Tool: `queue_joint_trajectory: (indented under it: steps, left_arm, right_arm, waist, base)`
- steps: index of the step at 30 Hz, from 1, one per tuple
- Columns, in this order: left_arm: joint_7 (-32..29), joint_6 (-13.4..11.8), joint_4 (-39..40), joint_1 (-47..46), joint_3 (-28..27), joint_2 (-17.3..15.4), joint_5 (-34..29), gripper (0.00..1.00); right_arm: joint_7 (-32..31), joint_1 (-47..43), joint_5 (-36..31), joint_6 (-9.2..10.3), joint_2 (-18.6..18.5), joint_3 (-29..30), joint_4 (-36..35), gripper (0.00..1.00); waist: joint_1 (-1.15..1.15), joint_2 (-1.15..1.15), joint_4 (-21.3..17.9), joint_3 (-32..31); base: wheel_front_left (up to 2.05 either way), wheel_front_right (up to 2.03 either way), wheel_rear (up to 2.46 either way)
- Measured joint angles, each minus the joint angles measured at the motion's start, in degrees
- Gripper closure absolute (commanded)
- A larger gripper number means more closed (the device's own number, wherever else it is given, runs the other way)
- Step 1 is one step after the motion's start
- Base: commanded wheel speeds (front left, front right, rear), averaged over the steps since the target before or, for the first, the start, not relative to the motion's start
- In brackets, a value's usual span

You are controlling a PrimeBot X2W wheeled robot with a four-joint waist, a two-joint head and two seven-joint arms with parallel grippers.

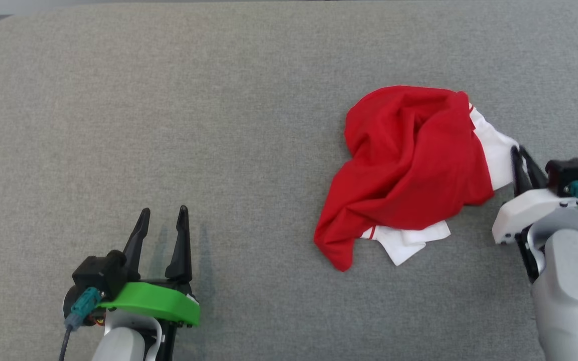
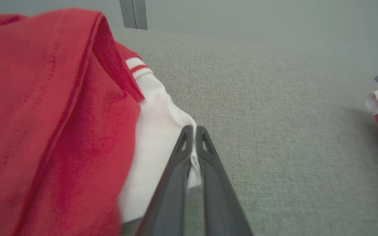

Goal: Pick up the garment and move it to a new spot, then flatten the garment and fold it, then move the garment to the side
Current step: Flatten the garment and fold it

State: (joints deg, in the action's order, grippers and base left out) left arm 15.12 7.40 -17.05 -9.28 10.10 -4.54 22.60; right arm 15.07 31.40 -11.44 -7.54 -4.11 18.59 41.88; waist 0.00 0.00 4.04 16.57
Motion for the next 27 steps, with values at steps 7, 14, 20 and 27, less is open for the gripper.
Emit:
queue_joint_trajectory:
  steps: [7, 14, 20, 27]
  left_arm:
    - [0.0, 0.0, -0.1, 1.9, -0.1, 0.4, -0.8, 0.00]
    - [0.0, 0.0, -0.5, 3.5, -0.2, 0.5, -1.1, 0.00]
    - [0.0, 0.0, -1.1, 4.5, 0.1, 0.9, -1.2, 0.00]
    - [0.0, 0.0, -1.5, 4.7, 0.7, 1.3, -1.2, 0.00]
  right_arm:
    - [0.0, 11.1, 5.3, 0.00, -3.8, -17.1, -12.6, 1.00]
    - [0.0, 31.7, 9.9, 0.00, -7.3, -34.3, -19.0, 1.00]
    - [0.1, 45.7, 12.3, 0.00, -7.9, -47.1, -14.0, 1.00]
    - [0.0, 58.1, 12.8, 0.00, -3.7, -54.4, -2.4, 1.00]
  waist:
    - [0.00, 0.00, -1.4, -4.3]
    - [0.00, 0.00, -1.4, -7.7]
    - [0.00, 0.00, 0.5, -9.8]
    - [0.00, 0.00, 4.1, -10.5]
  base:
    - [0.00, 0.00, 0.00]
    - [0.00, 0.00, 0.00]
    - [0.00, 0.00, 0.00]
    - [0.00, 0.00, 0.00]
